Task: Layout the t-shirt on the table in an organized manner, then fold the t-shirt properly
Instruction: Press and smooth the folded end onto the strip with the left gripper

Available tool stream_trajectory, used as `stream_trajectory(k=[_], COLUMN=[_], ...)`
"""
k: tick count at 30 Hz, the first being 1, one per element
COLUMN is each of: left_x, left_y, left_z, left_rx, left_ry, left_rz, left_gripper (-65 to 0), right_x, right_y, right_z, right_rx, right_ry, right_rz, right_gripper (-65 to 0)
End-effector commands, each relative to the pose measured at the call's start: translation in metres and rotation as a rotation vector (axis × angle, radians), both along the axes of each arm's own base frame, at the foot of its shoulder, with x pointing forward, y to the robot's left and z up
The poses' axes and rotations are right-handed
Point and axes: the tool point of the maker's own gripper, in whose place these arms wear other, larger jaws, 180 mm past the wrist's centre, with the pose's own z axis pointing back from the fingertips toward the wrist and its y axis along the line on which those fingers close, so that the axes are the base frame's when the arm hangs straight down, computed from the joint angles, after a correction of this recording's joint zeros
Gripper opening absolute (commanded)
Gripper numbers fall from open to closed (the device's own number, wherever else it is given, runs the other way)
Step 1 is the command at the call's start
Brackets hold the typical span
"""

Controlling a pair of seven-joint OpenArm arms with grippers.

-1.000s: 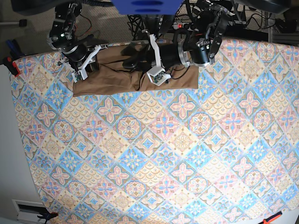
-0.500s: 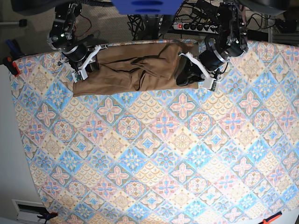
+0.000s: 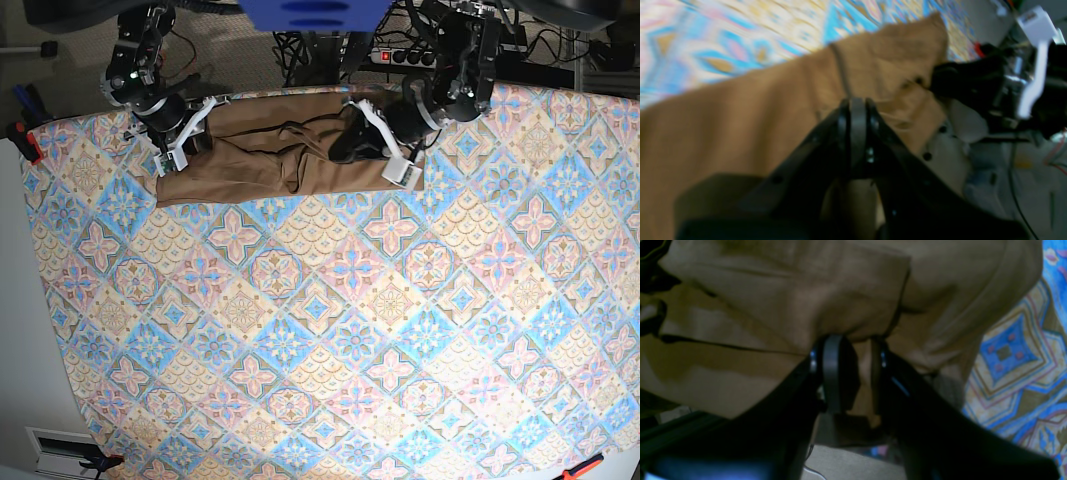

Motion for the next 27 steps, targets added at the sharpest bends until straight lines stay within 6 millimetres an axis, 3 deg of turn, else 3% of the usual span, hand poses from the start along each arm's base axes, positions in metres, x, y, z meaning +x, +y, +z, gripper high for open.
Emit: stream_trajectory(k=[1,9,16,18,21,27], left_x=[0.004,-0.037,-0.065,-0.071,-0.069,-0.05], left_y=[-0.006,-0.056,-0.08,-0.087,-0.091,-0.08], left_z=[0.012,0.014,0.018,0.029,0.049,0.089], left_rx=[-0.037,-0.084,-0.08,-0.081,-0.099,-0.102], left_ry=[-0.035,-0.001,-0.018,-0.06,-0.121,-0.259], left_rz=[-0.004,-0.195,-0.387,-0.448,-0.462,-0.428], left_gripper=[-65.0,-65.0,-65.0,-65.0,-65.0,-65.0], right_x=[0.003,0.002,0.002,0.003,0.003,0.004], right_y=[-0.001,-0.001,-0.001,-0.001,-0.001,-0.001], right_z=[0.006,0.005,0.005,0.006,0.006,0.006], right_rx=[-0.003,-0.003,-0.003,-0.003,-0.003,-0.003], right_ry=[-0.02,-0.019,-0.019,-0.02,-0.02,-0.022], right_rz=[0.003,0.003,0.003,0.003,0.003,0.003], right_gripper=[-51.4,-51.4,-51.4,-51.4,-51.4,-51.4])
